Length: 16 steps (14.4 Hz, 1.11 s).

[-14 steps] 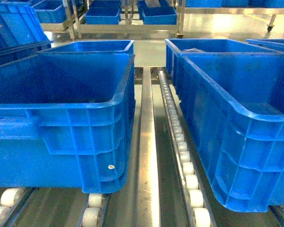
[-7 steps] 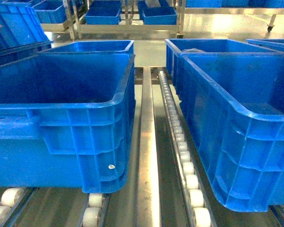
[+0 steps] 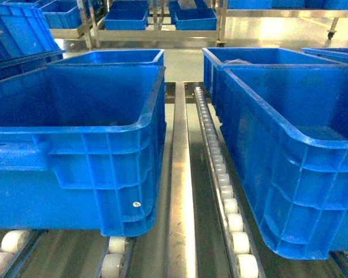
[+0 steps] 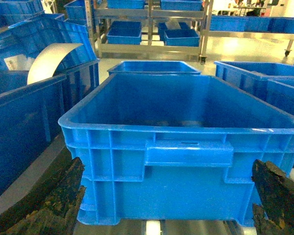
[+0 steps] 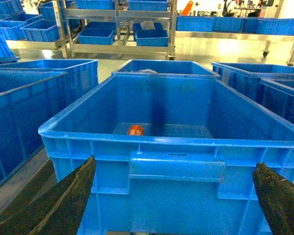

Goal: Sort blue parts and orange caps into right shelf containers

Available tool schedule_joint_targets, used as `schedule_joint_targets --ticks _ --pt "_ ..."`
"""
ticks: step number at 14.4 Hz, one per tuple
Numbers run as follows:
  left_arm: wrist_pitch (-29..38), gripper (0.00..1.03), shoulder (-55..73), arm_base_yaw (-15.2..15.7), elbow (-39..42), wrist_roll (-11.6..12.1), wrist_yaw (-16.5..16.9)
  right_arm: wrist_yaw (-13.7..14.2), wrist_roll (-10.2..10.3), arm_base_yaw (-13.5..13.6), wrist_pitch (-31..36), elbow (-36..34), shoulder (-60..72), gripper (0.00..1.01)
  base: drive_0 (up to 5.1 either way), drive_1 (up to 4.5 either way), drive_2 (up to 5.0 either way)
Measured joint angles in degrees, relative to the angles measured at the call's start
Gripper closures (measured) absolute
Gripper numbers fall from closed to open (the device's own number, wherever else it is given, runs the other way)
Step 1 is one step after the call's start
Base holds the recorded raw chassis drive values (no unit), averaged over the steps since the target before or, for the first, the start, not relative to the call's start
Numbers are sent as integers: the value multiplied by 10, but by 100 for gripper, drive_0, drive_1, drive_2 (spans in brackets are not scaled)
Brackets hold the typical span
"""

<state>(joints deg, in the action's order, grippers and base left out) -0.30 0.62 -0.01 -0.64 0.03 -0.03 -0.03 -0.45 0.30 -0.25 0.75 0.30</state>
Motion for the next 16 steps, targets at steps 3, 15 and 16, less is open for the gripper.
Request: schedule_joint_targets --ticks 3,15,16 --pt "0 5 0 0 0 0 0 0 0 0 0 0 0 3 0 0 0" --pt "0 5 0 0 0 0 0 0 0 0 0 0 0 3 0 0 0" --pt "0 5 0 0 0 0 0 0 0 0 0 0 0 3 0 0 0"
